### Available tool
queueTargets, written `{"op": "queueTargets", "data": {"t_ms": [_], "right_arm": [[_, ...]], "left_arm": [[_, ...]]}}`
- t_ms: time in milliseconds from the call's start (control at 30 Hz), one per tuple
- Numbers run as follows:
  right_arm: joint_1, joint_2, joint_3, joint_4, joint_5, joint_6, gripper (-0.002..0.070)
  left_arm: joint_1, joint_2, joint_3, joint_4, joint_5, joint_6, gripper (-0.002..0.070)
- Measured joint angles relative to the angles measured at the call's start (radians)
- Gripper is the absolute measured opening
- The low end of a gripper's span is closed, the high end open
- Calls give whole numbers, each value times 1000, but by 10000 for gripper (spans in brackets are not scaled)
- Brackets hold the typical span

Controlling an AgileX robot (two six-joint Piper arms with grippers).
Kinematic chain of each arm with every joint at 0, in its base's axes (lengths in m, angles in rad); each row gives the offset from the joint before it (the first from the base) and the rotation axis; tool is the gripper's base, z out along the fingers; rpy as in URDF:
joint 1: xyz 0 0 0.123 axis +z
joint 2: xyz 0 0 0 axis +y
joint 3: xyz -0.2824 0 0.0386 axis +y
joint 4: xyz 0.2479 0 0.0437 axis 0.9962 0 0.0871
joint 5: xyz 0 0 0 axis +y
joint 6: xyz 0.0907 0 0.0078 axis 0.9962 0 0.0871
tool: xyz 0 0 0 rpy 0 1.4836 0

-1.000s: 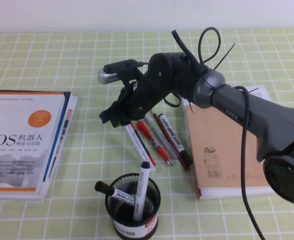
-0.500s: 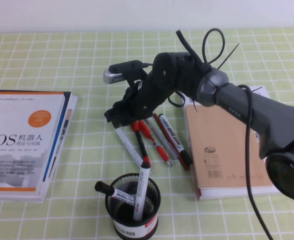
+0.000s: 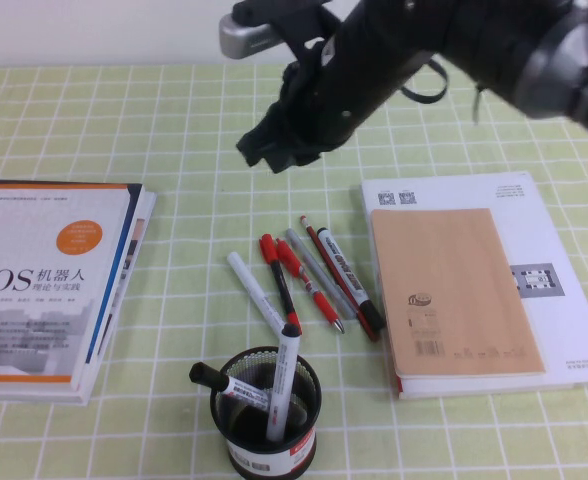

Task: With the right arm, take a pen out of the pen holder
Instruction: 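Take a marker out of the pen holder and lay it on the table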

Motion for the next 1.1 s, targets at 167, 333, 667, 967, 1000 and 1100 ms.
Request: {"op": "queueTargets", "data": {"t_ms": [167,333,667,967,1000,1100], "right_arm": [[0,-206,288,-13,-129,3,-10],[0,-476,639,-20,-315,32,-11],[0,-884,1034,-33,-353,98,-12],[0,-1184,1306,-22,-312,104,-12],[0,-1209,1328,-19,-286,104,-12],[0,-1266,1383,-37,-253,98,-12]], "left_arm": [[0,0,0,0,0,0,-8],[0,0,0,0,0,0,-8],[0,0,0,0,0,0,-8],[0,0,0,0,0,0,-8],[0,0,0,0,0,0,-8],[0,0,0,0,0,0,-8]]}}
